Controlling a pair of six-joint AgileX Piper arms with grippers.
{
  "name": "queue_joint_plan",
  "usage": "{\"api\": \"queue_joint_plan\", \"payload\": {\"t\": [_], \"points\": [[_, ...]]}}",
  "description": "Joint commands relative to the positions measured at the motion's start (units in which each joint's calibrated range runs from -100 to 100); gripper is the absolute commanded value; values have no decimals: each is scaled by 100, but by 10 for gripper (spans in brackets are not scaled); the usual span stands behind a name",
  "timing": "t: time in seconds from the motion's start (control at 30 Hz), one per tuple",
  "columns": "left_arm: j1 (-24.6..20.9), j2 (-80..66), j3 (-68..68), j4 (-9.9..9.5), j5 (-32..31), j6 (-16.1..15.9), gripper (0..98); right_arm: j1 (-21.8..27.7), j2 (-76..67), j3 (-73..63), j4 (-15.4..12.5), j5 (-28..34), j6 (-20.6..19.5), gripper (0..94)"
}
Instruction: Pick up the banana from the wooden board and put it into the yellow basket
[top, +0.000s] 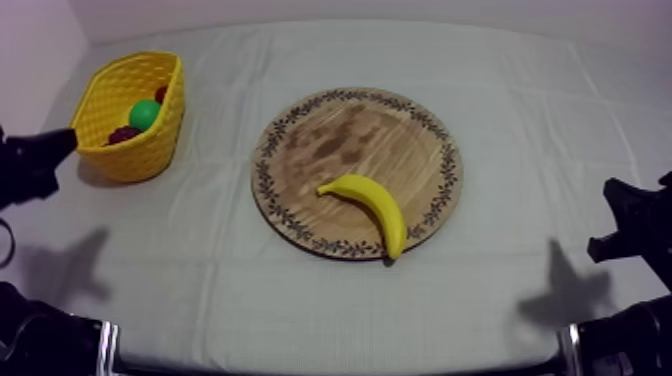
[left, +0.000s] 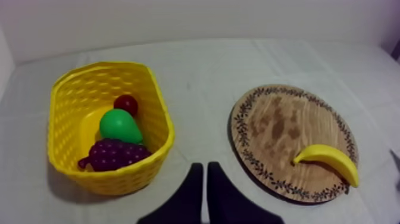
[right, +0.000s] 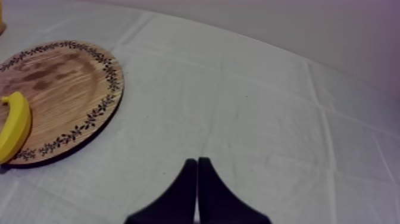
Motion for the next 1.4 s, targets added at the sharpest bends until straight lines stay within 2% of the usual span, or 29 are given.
{"api": "queue_joint_plan", "payload": {"t": [0.0,0.1,0.23,0.6,0.8,1.0,1.17,1.27,1.37], "points": [[-25,1501,-1360,232,598,-406,0,2,0,1,0,1,0,3],[16,2355,-2223,434,1142,-663,0,2,0,1,0,1,0,3],[280,3317,-3221,500,1791,-737,0,2,0,1,0,1,0,3],[1762,5315,-5126,83,2630,-132,0,2,0,1,0,1,0,3],[2489,6385,-5938,22,2732,60,0,2,0,1,0,1,0,3],[2959,7230,-6669,84,2828,78,0,2,0,1,0,1,0,3],[3114,7641,-6927,213,2861,-75,7,2,0,1,0,1,0,3],[3138,7788,-6999,302,2895,-380,15,2,0,1,0,1,0,3],[3185,7899,-7105,223,3071,-724,20,2,0,1,0,1,0,3]]}}
